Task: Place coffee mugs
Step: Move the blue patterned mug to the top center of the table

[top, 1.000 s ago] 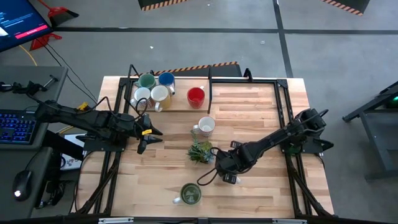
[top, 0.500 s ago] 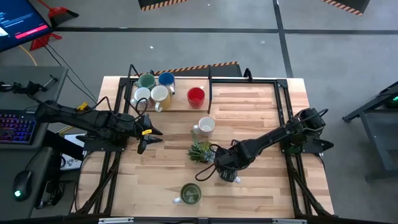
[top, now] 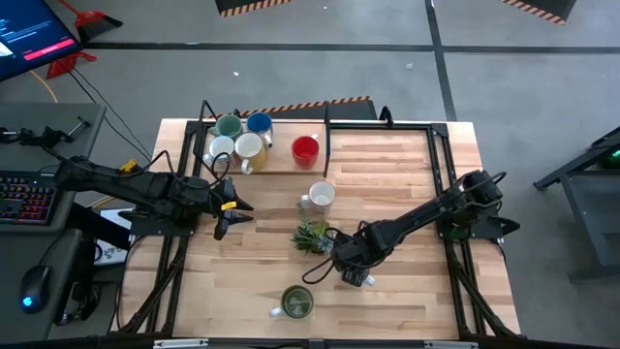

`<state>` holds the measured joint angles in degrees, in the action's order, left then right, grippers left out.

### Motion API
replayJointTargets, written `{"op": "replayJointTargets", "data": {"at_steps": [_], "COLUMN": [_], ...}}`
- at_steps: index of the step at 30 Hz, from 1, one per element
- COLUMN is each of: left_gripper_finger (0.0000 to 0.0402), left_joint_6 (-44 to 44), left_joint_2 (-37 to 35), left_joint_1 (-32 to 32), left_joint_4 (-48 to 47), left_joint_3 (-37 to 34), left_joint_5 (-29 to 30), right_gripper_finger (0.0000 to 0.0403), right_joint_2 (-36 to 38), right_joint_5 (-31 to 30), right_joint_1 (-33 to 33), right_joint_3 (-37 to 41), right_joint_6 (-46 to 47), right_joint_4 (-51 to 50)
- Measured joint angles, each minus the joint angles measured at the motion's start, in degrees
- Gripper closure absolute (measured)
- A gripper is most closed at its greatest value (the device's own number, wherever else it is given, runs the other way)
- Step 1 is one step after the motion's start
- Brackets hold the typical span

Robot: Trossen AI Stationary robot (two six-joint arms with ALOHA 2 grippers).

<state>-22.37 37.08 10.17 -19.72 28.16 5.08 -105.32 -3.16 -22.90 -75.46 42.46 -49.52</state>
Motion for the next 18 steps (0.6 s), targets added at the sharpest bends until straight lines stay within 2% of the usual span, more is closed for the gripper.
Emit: {"op": "replayJointTargets", "data": {"at_steps": [6, 10, 13, 17, 18], "left_gripper_finger": [0.0259, 0.0259, 0.0259, 0.0259, 0.0259], "left_joint_6": [0.0, 0.0, 0.0, 0.0, 0.0], "left_joint_2": [0.0, 0.0, 0.0, 0.0, 0.0], "left_joint_1": [0.0, 0.0, 0.0, 0.0, 0.0], "left_joint_4": [0.0, -0.1, -0.1, -0.1, -0.1], "left_joint_3": [0.0, 0.0, 0.0, 0.0, 0.0], "left_joint_5": [0.0, 0.0, 0.0, 0.0, 0.0], "right_gripper_finger": [0.0268, 0.0286, 0.0315, 0.0386, 0.0393], "right_joint_2": [-0.1, -0.1, -0.1, -0.1, -0.1], "right_joint_5": [0.0, 0.0, 0.0, 0.0, -0.2], "right_joint_1": [0.0, 0.0, 0.0, 0.0, 0.0], "right_joint_3": [0.0, 0.0, 0.0, 0.0, 0.0], "right_joint_6": [0.6, 0.6, 1.0, 1.5, 1.2], "right_joint_4": [-0.4, -0.4, -0.4, -0.6, -0.7]}}
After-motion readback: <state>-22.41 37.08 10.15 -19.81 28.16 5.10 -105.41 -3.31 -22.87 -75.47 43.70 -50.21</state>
